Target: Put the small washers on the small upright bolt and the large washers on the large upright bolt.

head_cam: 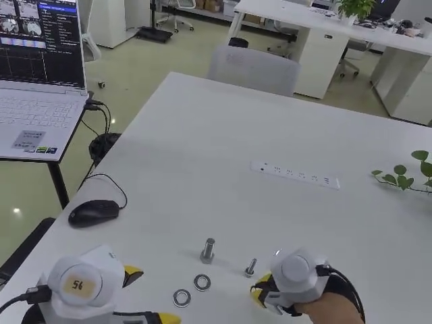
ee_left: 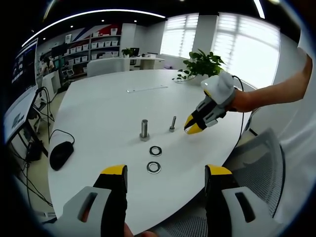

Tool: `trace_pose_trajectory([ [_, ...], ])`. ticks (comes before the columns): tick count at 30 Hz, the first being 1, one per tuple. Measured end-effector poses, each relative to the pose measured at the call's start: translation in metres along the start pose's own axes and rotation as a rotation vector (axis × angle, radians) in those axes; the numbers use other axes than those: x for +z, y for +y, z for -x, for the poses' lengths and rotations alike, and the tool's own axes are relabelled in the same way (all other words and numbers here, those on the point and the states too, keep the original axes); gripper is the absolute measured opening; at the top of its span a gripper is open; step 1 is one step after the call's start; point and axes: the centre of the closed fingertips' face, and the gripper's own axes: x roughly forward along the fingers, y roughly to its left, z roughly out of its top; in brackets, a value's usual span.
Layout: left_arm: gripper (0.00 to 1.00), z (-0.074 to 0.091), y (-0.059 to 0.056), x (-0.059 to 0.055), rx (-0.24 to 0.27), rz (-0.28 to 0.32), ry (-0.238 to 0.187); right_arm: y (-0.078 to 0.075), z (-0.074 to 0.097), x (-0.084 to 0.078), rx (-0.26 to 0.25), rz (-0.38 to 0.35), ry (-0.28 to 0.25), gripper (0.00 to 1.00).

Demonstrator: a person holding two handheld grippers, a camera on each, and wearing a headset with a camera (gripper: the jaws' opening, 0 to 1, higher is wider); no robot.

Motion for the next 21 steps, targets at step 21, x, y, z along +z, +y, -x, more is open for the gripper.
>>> trace_pose_trajectory([
  [21, 0.63, 0.003, 0.002, -0.002, 0.008, 0.009, -0.005, -0.038, 0.010, 0.039, -0.083, 0.056, -0.026, 0.13],
])
